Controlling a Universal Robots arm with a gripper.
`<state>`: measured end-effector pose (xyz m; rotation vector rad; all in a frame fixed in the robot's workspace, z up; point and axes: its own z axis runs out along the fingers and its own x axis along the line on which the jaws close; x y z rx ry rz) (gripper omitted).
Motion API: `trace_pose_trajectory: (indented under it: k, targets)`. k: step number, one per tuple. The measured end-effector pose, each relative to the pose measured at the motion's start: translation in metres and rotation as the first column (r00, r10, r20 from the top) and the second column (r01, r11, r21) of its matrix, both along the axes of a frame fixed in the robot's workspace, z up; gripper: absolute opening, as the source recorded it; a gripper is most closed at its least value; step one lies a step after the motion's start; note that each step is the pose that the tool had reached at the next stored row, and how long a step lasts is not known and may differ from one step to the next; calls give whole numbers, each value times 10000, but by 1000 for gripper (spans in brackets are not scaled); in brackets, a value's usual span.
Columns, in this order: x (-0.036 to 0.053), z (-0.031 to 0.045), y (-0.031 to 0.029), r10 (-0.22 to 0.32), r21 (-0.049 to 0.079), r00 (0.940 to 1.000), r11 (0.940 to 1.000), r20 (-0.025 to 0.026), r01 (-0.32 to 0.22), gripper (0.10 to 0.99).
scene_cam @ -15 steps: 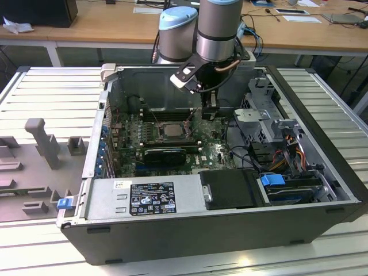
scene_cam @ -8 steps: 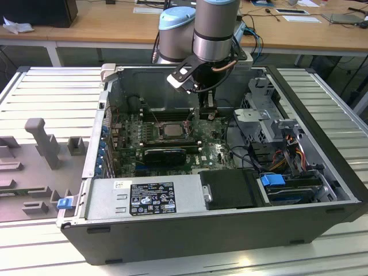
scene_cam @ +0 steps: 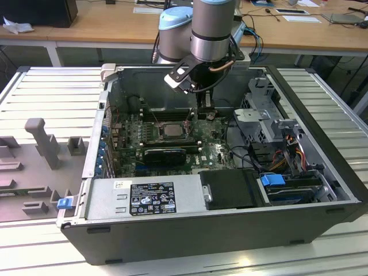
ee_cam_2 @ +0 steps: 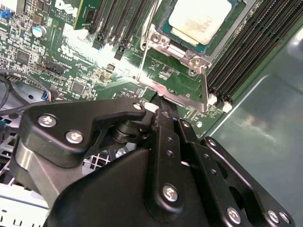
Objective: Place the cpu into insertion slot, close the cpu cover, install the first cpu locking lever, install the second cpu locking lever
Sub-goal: 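Close the cpu cover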
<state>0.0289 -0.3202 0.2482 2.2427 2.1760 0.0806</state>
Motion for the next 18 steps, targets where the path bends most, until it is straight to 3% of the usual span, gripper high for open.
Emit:
trace_pose_trajectory:
  k: [18]
  targets:
    - [-98,0,0,0,0,10000,10000,0,0,106]
